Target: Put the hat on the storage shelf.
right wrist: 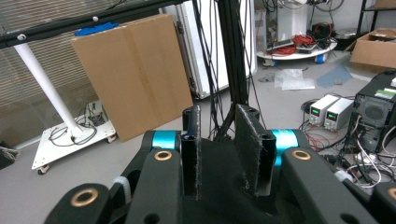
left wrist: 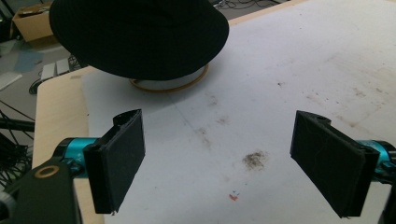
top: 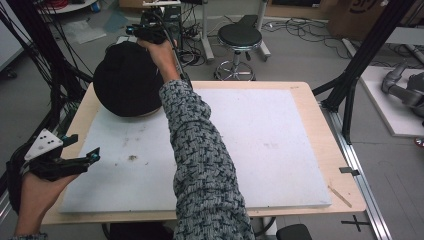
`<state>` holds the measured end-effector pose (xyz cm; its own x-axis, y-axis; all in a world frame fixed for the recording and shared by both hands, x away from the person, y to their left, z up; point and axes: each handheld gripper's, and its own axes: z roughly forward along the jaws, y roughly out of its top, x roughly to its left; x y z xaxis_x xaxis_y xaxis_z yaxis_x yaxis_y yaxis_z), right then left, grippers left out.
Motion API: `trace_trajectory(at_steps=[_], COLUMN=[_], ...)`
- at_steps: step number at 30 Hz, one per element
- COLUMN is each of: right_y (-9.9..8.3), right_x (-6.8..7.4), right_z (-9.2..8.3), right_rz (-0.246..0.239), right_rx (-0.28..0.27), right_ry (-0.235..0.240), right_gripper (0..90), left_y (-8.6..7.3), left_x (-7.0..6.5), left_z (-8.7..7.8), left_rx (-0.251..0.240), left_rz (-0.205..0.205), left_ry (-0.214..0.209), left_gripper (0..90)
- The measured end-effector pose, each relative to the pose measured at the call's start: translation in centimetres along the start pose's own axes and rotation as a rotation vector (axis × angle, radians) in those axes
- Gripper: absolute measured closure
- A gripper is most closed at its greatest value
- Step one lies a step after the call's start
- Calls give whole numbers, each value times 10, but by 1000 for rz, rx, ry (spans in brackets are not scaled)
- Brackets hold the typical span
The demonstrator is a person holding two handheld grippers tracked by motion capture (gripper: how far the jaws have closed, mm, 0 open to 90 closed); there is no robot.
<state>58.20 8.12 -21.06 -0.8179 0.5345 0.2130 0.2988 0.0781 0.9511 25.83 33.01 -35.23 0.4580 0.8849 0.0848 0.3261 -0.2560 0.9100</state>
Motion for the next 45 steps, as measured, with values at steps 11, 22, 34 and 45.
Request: trace_trajectory(at_steps=[11,22,34,45], right_y=[5,-2,-21,-55], right_x=[-27,-66,-104,-121], right_z=[-53,-131,-235,-316], right_rz=[10,29,27,58], right_rx=[-23,-34,-49,-33], right_ry=[-46,-129,-232,-322], right_gripper=[672,634,531,408], left_y=[7,19,29,30], left_x=[-4,-8,-8,-1], left_z=[18,48,75,78], left_rx=[2,4,7,11], left_rz=[15,29,30,20], left_ry=[-32,-82,-119,-109], left_gripper=[182,182,182,182])
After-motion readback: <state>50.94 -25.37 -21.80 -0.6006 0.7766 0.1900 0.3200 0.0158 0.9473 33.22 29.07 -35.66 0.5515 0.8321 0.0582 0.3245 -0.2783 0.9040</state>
